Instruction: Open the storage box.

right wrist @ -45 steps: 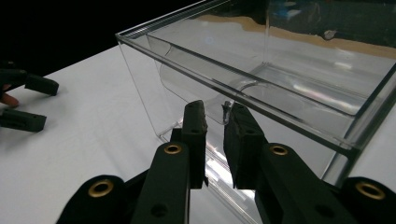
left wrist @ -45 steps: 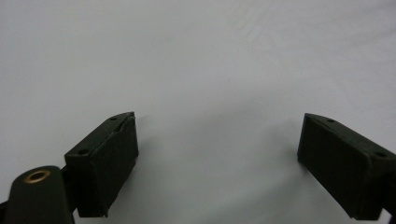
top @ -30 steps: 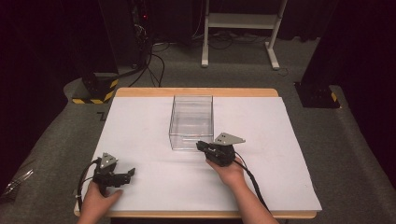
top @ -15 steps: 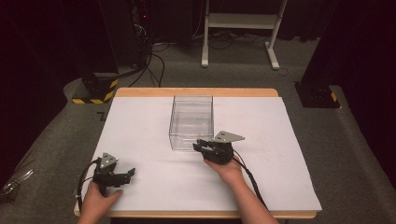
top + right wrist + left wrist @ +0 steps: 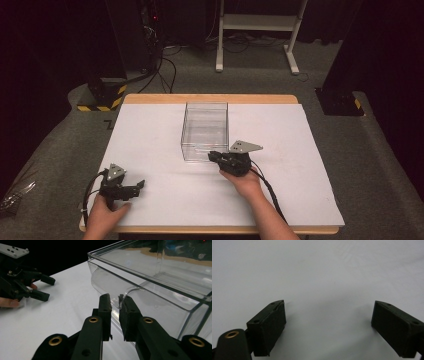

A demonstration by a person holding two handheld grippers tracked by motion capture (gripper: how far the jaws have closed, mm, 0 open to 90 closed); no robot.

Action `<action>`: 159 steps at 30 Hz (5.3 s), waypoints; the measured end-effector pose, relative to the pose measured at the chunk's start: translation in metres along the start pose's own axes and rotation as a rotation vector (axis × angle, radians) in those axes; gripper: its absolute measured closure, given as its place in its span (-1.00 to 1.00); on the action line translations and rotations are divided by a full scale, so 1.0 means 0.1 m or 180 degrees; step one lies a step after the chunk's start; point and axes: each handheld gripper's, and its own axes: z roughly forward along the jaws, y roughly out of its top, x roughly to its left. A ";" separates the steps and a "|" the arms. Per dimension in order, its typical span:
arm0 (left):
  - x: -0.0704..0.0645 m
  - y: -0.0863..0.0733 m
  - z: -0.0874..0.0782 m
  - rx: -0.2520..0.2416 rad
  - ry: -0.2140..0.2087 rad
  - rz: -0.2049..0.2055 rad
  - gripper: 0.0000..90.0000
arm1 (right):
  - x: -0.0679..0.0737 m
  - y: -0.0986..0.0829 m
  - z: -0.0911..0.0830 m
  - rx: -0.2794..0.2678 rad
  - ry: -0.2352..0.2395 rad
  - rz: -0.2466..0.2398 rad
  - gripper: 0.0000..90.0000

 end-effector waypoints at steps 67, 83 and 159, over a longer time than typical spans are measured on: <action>0.00 0.00 0.00 -0.0008 0.0002 -0.0005 -0.72 | 0.70 -0.34 -0.48 0.0105 0.0274 -0.0214 0.88; 0.00 0.00 0.00 -0.0002 0.0001 -0.0003 -0.72 | 0.83 -0.43 -0.65 0.0207 0.0352 -0.0271 0.88; 0.00 0.00 0.00 -0.0007 0.0002 -0.0002 -0.72 | -0.05 -0.49 -1.41 0.0033 -0.1481 -0.0224 -0.05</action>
